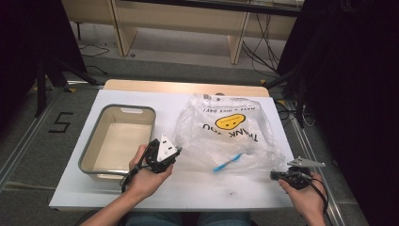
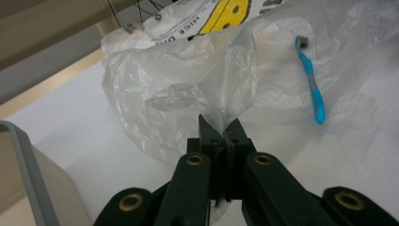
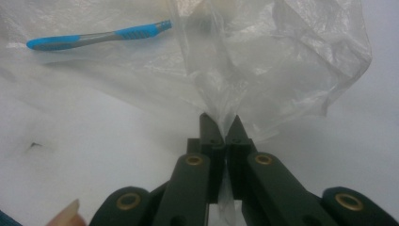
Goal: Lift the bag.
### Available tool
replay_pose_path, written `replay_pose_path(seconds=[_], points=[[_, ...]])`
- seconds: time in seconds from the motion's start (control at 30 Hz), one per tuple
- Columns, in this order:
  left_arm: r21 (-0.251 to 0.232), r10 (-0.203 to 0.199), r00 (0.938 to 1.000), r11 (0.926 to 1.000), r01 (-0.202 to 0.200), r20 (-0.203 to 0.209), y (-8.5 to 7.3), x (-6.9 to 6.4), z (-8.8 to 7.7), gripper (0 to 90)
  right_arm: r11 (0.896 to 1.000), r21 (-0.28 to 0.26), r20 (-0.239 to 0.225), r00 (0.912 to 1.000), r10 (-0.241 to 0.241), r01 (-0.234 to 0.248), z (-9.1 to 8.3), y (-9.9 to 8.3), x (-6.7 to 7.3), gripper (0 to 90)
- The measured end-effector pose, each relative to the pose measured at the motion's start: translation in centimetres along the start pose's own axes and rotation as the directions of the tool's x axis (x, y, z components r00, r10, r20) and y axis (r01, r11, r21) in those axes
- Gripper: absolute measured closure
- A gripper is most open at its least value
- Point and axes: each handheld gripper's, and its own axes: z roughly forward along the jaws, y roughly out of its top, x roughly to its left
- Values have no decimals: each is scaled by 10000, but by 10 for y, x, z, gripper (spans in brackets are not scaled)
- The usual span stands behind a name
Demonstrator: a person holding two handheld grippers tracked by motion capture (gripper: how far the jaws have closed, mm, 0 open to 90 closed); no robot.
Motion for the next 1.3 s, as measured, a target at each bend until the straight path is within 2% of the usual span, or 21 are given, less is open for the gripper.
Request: replay_pose_path(seconds=[0.2, 0.37, 0.8, 1.17, 1.3], points=[[-804, 148, 9998, 9966, -159, -145, 6, -1, -5, 893, 9996, -281, 59, 9999, 95, -93, -2, 1, 0, 900], [-1256, 49, 9995, 9920, -89, -326, 10, 2, -9, 893, 9986, -502, 95, 9998, 167, -162, -3, 2, -1, 900], [-1886, -357, 9969, 9818, 218, -706, 16, 14, -15, 893, 9915, -1291, 144, 9998, 153, -133, -9, 8, 3, 900], [-2092, -457, 9958, 9775, 281, -795, 16, 17, -15, 893, 9858, -1674, 255, 9995, 188, -143, -12, 10, 4, 900], [-2166, -427, 9953, 9760, 231, -864, 16, 18, -16, 893, 9788, -2048, 402, 9992, 59, 24, -15, 12, 6, 900]])
